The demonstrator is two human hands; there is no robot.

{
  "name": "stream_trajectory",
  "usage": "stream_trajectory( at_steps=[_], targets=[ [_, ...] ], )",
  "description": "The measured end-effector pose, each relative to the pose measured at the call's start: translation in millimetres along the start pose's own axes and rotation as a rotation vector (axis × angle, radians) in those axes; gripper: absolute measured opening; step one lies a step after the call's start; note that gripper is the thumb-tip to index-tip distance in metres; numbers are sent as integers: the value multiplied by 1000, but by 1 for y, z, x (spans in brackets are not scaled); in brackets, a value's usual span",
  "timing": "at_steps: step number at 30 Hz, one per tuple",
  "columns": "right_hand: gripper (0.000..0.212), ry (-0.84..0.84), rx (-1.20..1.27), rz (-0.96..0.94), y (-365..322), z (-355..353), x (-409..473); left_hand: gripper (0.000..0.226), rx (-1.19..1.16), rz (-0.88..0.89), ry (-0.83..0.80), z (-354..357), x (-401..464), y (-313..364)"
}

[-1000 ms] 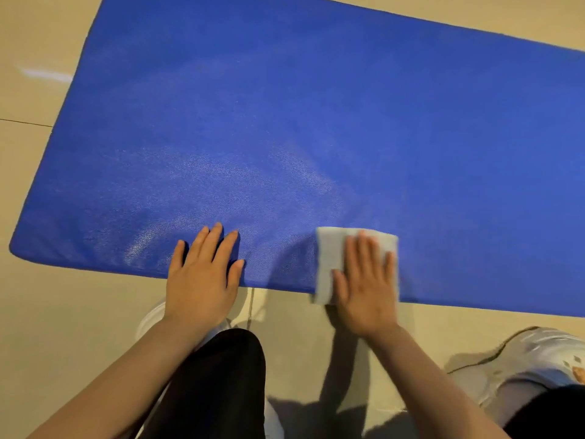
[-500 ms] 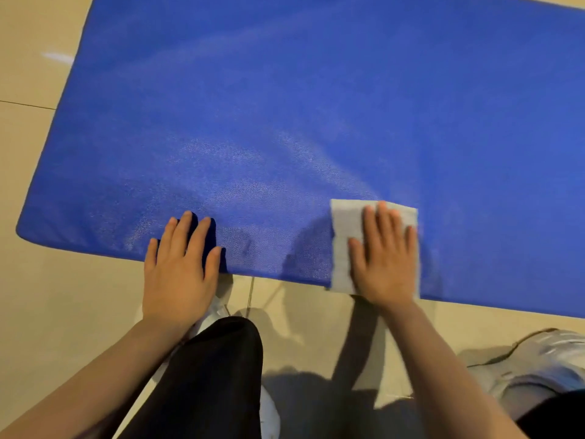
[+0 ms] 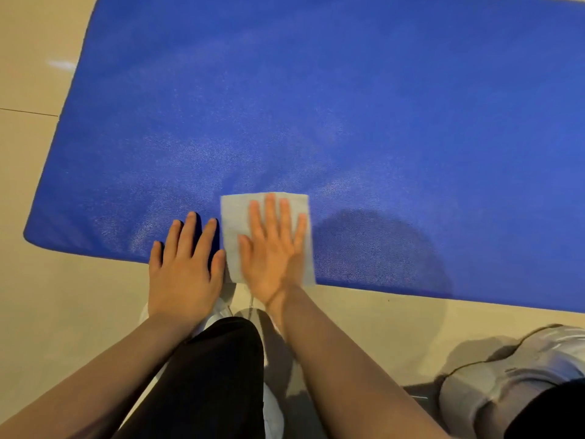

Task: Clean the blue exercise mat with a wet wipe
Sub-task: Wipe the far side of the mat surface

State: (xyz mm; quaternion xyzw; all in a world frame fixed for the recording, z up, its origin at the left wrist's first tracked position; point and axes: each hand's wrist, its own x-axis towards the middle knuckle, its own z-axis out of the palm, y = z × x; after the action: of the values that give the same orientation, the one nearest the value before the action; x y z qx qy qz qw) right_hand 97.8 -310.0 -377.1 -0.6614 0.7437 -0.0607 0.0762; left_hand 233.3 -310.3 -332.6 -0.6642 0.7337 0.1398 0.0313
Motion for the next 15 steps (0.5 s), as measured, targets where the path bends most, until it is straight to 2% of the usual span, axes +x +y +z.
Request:
stream_trajectory(
  at_steps=[3,6,12,15],
  targets=[
    [60,-32,43,-102,-6,0,12,63,-27,-32,-16,-1,2,-1],
    [60,-3,101,-96,48,-5,16,68,-43,-27,-35,-2,2,-2],
    [70,-33,-20,354,217,-42,-17,68,-43,-26,-74,-5,2,0],
    [77,-18,-4,688,244,-59,-35,62,-40,-28,-79,-5,1,1]
  ],
)
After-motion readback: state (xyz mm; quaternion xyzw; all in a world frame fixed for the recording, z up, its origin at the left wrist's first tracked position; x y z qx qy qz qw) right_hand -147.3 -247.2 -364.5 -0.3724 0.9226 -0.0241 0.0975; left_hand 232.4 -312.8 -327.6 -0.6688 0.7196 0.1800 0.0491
